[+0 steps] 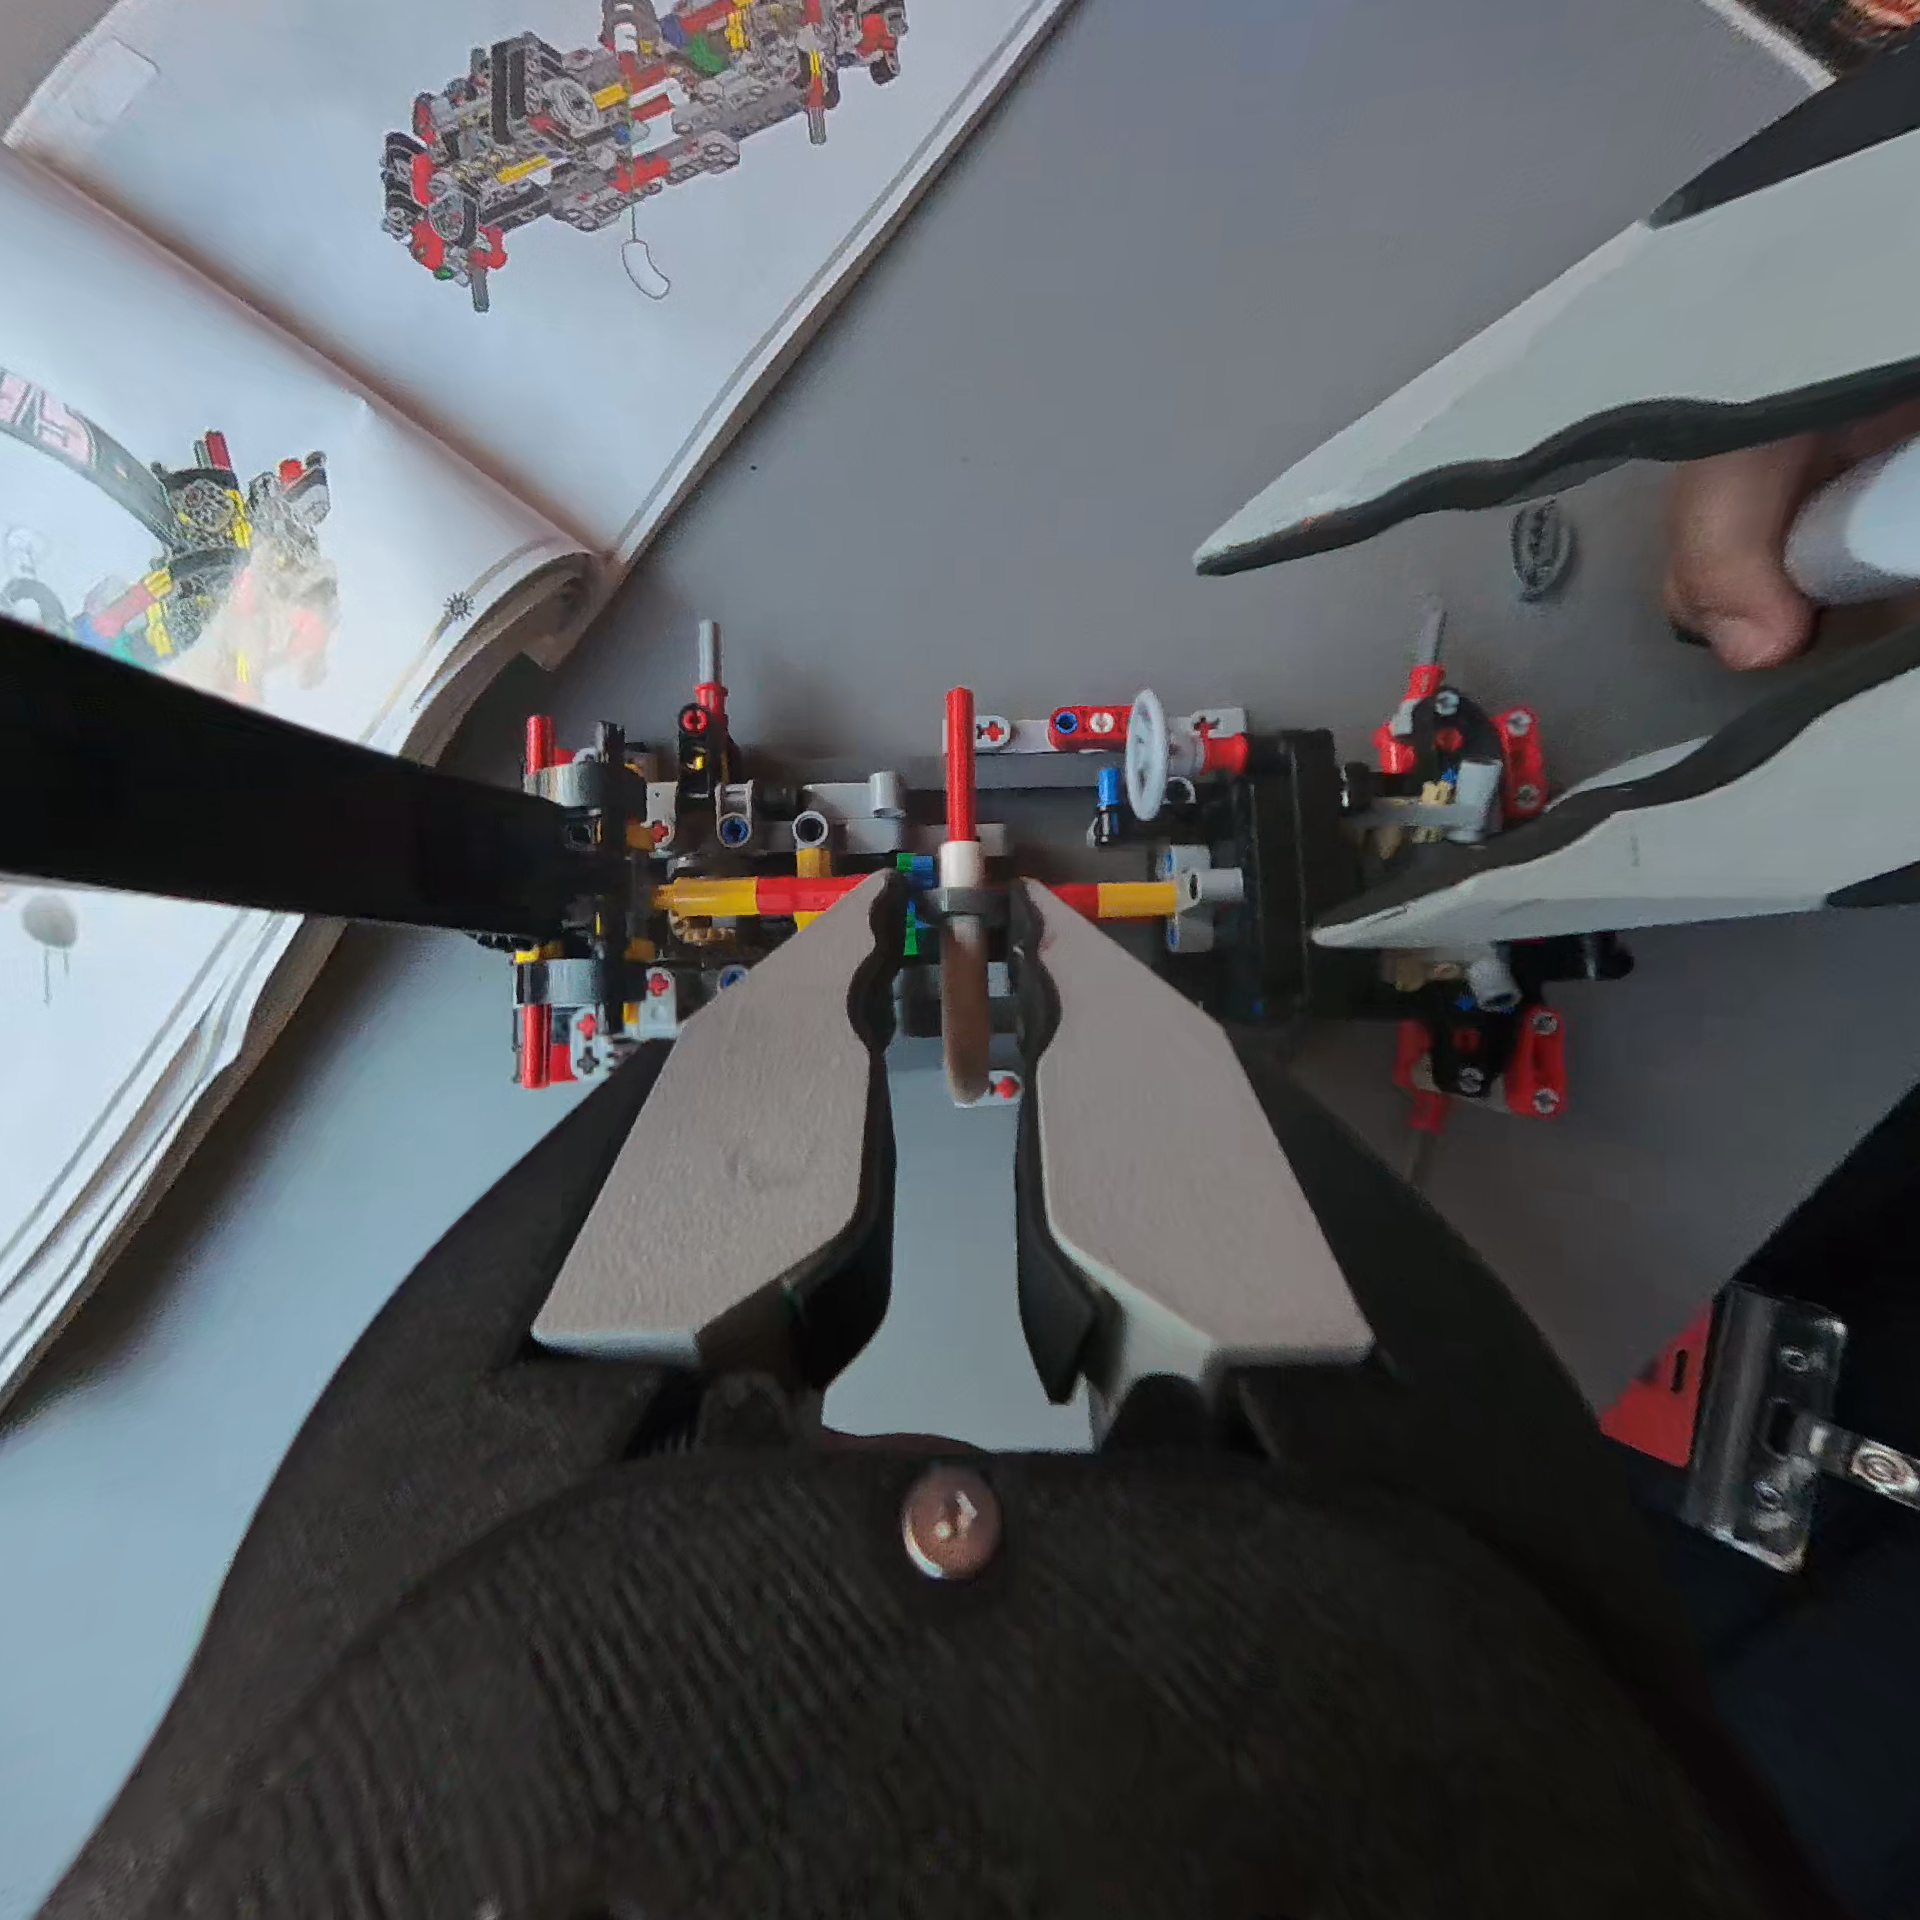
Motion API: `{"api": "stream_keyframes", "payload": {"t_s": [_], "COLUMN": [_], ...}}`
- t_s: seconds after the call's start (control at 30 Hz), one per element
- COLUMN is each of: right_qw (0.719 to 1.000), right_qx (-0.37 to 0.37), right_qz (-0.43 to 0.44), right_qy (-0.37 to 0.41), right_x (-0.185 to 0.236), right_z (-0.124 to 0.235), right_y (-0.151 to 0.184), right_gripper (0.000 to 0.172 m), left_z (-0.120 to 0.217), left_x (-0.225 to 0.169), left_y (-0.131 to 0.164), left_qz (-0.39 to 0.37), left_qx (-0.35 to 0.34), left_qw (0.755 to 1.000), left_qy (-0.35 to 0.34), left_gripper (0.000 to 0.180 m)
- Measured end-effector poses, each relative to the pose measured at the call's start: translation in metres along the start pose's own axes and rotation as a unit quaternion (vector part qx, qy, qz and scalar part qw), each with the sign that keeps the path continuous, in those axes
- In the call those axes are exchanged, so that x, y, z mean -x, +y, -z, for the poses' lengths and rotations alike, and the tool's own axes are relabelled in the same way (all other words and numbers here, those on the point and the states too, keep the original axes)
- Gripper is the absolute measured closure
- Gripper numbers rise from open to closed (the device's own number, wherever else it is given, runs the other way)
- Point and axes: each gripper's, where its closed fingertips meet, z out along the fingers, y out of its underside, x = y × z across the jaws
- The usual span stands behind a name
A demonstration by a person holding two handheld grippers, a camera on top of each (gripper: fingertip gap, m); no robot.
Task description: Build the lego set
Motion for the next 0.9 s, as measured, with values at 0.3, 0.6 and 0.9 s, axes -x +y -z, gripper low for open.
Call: {"api": "stream_keyframes", "payload": {"t_s": [0.3, 0.6, 0.9], "right_qw": [0.991, 0.981, 0.958], "right_qx": [-0.051, 0.045, 0.065], "right_qz": [-0.109, -0.064, -0.085], "right_qy": [-0.05, -0.178, -0.267], "right_x": [-0.024, -0.032, -0.014], "right_z": [0.026, 0.005, -0.037], "right_y": [-0.007, 0.008, 0.015], "right_gripper": [0.147, 0.15, 0.166], "left_z": [0.062, 0.038, 0.011], "left_x": [0.009, -0.046, 0.007], "left_y": [0.02, 0.025, 0.037], "left_qz": [-0.023, 0.08, 0.109], "left_qx": [-0.012, -0.171, -0.17], "left_qw": [1.0, 0.982, 0.978], "left_qy": [-0.003, 0.016, -0.059], "left_gripper": [0.151, 0.173, 0.157]}}
